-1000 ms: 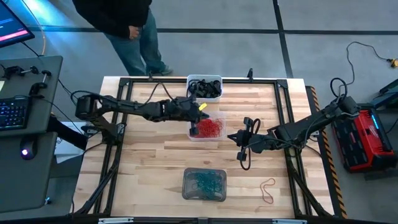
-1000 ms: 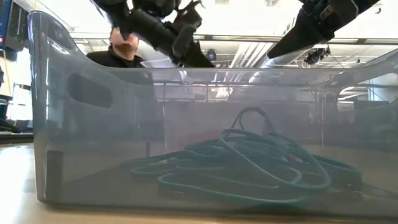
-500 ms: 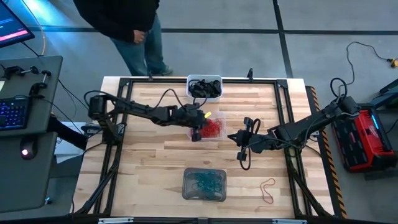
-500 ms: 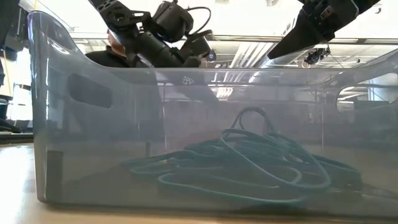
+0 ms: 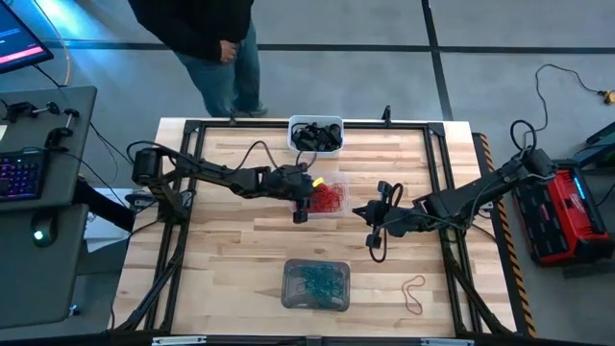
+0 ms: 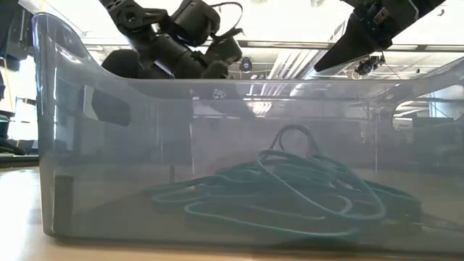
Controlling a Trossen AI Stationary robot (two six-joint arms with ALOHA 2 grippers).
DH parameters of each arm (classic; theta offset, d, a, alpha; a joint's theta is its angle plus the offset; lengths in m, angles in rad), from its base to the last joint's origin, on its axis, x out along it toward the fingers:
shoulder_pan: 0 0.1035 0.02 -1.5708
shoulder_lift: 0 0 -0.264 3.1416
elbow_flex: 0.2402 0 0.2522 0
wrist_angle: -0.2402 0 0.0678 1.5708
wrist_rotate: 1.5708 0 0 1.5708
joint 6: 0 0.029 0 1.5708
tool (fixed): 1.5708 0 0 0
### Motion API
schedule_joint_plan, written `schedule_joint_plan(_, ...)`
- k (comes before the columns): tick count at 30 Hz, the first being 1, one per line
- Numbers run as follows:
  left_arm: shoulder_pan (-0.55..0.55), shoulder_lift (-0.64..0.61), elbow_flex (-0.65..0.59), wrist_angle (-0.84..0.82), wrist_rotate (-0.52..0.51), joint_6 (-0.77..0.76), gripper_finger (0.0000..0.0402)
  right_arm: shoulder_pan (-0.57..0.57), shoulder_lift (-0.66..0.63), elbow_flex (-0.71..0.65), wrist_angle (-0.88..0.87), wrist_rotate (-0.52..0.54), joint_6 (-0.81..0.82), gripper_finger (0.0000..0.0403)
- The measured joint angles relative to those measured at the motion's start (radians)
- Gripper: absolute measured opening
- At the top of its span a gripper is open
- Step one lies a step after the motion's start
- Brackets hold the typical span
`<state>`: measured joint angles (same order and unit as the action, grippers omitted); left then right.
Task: Sort rubber bands into baskets
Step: Put the red rubber band into the transparent bin
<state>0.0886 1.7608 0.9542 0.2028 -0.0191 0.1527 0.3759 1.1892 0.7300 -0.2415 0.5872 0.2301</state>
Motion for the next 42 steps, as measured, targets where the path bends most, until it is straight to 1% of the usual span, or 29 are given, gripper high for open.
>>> schedule_joint_plan(4, -0.002, -0.044, -0.081, 0.15, 0.025, -0.019, 0.0153, 0.0, 0.0, 0.0, -0.008, 0.0, 0.025, 0.0)
schedule_joint_plan(8, -0.01, -0.117, -0.15, 0.24, 0.034, -0.037, 0.0155, 0.0, 0.0, 0.001, -0.008, -0.02, 0.026, 0.0)
schedule_joint_plan(18, -0.025, -0.353, -0.318, 0.275, 0.034, -0.046, 0.0156, 0.0, 0.0, 0.003, -0.006, -0.071, 0.055, 0.0)
schedule_joint_plan(25, -0.025, -0.489, -0.436, 0.277, 0.034, -0.072, 0.0156, 0.003, 0.0, 0.003, -0.039, -0.173, 0.09, 0.0)
schedule_joint_plan(27, -0.025, -0.521, -0.472, 0.295, 0.034, -0.074, 0.0156, 0.012, 0.0, 0.003, -0.071, -0.182, 0.111, 0.0)
schedule_joint_plan(30, -0.025, -0.557, -0.52, 0.346, 0.034, -0.076, 0.0156, 0.037, 0.0, 0.003, -0.136, -0.215, 0.163, 0.0)
schedule_joint_plan(33, -0.025, -0.585, -0.563, 0.381, 0.034, -0.098, 0.0156, 0.076, 0.0, 0.004, -0.197, -0.254, 0.251, 0.0)
schedule_joint_plan(42, -0.024, -0.649, -0.618, 0.375, 0.03, -0.117, 0.0156, 0.237, 0.001, 0.003, -0.334, -0.328, 0.506, 0.0)
